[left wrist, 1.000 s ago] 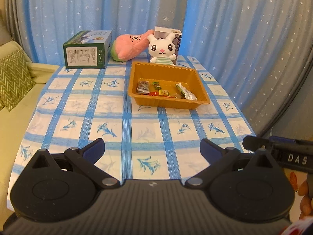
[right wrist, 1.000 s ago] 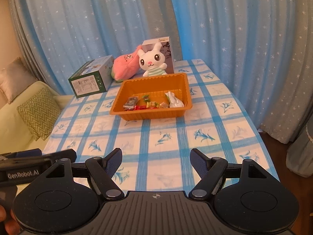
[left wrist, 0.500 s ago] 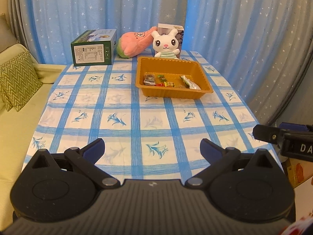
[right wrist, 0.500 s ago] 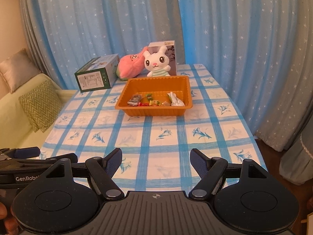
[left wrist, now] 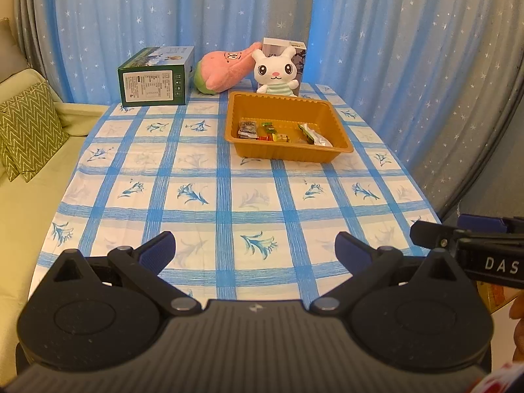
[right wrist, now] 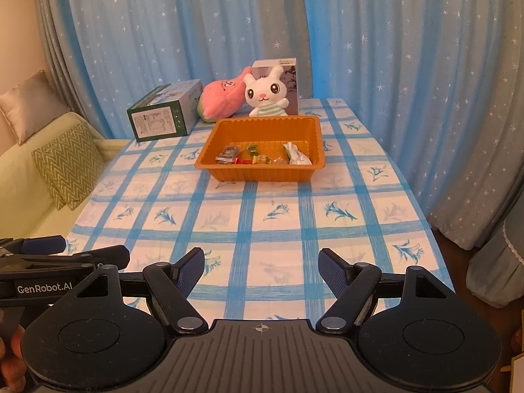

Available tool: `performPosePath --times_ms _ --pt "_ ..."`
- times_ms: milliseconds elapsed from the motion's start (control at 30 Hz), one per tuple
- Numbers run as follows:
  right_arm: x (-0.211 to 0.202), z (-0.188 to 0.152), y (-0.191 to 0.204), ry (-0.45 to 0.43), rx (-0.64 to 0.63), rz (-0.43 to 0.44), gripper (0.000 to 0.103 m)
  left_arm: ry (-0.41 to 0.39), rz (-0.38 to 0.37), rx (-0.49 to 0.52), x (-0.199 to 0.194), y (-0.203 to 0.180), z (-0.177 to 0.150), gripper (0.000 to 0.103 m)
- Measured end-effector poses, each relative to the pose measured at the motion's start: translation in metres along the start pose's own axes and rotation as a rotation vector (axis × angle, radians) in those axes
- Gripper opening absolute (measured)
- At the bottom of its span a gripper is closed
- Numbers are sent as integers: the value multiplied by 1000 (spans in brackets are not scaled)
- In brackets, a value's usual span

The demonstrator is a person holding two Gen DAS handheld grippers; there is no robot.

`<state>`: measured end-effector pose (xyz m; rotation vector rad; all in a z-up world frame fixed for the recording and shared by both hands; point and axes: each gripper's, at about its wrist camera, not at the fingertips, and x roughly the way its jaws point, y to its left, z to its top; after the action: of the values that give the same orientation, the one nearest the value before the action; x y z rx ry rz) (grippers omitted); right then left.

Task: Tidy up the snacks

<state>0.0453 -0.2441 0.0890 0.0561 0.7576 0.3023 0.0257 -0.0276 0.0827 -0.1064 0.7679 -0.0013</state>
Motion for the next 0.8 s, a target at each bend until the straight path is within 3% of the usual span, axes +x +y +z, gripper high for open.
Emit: performPosePath --times_ms 800 --pt "4 -4 0 9 7 -2 76 4 -1 0 1 0 1 103"
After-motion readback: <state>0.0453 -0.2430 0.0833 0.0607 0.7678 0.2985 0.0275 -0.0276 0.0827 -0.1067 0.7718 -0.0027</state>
